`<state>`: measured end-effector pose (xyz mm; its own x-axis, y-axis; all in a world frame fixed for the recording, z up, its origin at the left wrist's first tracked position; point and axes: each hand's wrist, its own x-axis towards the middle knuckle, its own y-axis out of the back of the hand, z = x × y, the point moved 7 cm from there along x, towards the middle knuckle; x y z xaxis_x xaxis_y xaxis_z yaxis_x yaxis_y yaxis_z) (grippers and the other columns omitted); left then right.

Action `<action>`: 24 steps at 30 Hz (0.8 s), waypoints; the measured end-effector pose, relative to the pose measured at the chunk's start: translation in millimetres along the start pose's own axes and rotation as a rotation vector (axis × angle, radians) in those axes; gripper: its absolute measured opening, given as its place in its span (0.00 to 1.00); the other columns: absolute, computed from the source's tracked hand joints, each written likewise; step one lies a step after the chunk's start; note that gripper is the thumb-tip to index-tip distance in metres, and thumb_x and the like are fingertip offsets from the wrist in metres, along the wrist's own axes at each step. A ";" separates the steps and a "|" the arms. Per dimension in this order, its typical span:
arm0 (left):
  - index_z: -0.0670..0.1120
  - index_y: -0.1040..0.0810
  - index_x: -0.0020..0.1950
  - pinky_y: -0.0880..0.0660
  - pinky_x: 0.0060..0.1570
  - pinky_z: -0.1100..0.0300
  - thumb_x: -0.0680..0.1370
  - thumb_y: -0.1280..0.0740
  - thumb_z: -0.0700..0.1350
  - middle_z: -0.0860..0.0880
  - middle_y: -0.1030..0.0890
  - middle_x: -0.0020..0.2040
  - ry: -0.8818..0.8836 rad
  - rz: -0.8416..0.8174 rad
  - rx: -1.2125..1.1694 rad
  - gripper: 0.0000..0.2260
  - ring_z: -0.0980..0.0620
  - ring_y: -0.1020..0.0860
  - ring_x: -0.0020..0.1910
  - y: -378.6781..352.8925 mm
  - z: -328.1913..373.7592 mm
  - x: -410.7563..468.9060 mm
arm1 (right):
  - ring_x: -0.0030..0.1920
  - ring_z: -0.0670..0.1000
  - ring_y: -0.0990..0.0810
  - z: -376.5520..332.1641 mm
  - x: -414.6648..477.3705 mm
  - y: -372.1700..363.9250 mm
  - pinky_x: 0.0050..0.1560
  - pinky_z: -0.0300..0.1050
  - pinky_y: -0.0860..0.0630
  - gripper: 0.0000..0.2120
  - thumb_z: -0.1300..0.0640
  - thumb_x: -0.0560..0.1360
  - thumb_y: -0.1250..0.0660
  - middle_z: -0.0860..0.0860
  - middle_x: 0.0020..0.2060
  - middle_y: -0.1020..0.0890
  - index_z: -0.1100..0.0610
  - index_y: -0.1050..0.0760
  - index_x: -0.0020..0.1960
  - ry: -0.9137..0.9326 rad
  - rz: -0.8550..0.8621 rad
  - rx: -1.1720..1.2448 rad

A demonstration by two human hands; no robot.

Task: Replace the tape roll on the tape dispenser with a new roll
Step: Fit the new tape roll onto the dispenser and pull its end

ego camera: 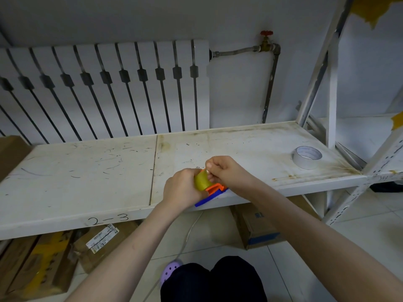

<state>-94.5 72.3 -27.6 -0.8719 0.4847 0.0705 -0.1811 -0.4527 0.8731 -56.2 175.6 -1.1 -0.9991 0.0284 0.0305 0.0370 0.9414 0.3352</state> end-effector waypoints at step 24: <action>0.50 0.30 0.65 0.23 0.51 0.51 0.63 0.24 0.54 0.49 0.23 0.59 0.036 -0.081 -0.026 0.33 0.48 0.24 0.55 -15.3 -15.2 7.8 | 0.38 0.47 0.25 26.9 16.2 55.9 0.39 0.37 0.28 0.15 0.63 0.71 0.29 0.50 0.35 0.25 0.61 0.26 0.56 -0.147 0.301 -0.039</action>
<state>-105.5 71.6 -47.7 -0.8695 0.4936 -0.0177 -0.2633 -0.4329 0.8621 -70.9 237.7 -7.2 -0.9352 0.3542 -0.0019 0.3287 0.8698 0.3680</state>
